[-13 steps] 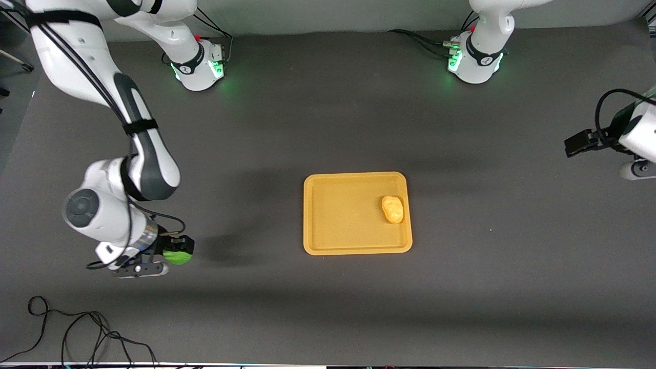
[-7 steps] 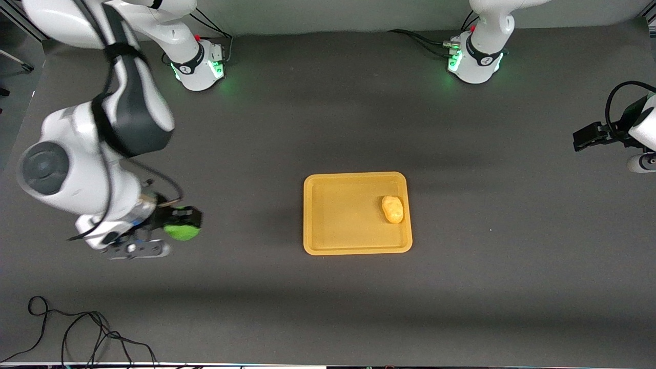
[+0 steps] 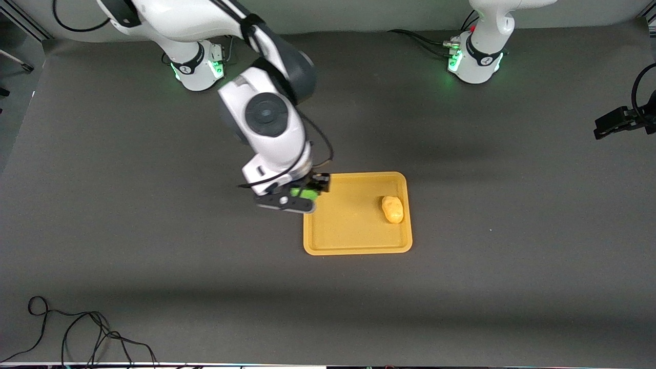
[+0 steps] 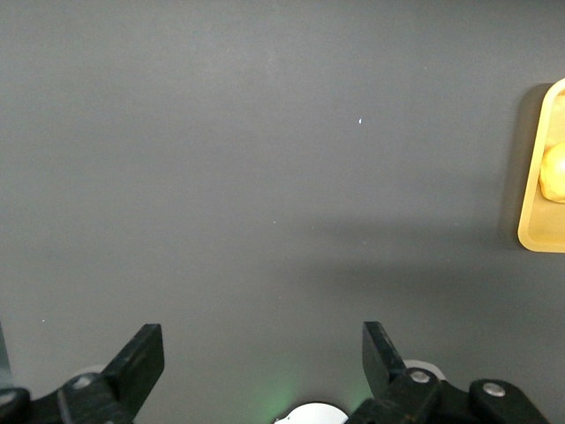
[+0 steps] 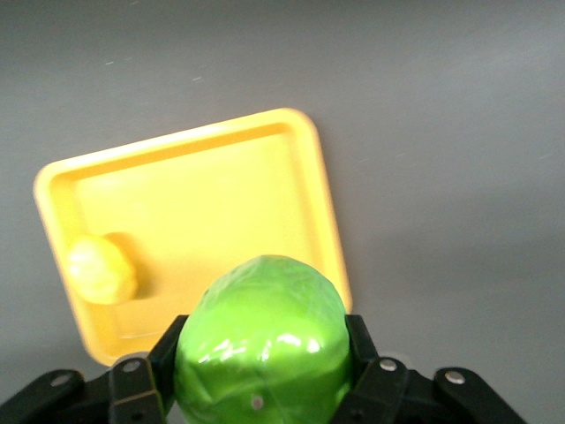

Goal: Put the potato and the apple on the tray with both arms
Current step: 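Carry the green apple onto the tray beside the potato with the right gripper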

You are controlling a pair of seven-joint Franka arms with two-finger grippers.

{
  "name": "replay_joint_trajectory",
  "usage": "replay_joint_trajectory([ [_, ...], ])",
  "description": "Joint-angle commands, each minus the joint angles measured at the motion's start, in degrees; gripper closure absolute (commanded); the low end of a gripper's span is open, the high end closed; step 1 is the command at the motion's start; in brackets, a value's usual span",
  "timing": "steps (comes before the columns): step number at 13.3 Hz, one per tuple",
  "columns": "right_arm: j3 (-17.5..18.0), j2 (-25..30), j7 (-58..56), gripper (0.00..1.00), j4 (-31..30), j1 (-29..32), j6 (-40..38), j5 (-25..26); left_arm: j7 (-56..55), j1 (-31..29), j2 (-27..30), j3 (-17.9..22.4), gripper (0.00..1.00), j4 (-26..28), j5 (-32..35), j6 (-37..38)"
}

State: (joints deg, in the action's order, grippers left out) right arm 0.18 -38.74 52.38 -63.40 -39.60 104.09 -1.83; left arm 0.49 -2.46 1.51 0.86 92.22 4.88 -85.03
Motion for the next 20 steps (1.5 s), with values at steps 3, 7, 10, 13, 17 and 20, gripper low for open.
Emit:
replay_joint_trajectory([
  [3,-0.97,-12.22,5.80,0.53,6.53,-3.03,9.53,1.47,1.27,2.11,0.51,2.30,0.00,-0.90,-2.07,1.97],
  [7,-1.14,-19.51,10.63,0.53,6.53,-5.57,17.18,7.01,3.73,5.01,0.60,4.15,0.00,-0.98,-2.16,1.88],
  [10,-1.14,-21.81,10.73,0.53,6.53,-5.58,20.35,8.68,3.64,5.01,0.52,3.97,0.00,-1.69,-1.98,1.97],
  [13,-1.14,-23.57,11.16,0.53,6.53,-6.19,23.26,8.68,3.03,4.49,0.52,4.06,0.00,-1.86,-2.25,1.97],
  [17,-1.14,-23.84,11.87,0.38,6.53,-6.54,23.44,8.68,2.94,4.22,0.43,4.41,0.00,-2.30,-2.25,1.62],
  [20,-1.06,-22.88,11.78,0.00,6.62,-6.46,20.39,8.60,3.73,3.34,0.52,4.50,0.00,-2.39,-2.25,1.62],
])
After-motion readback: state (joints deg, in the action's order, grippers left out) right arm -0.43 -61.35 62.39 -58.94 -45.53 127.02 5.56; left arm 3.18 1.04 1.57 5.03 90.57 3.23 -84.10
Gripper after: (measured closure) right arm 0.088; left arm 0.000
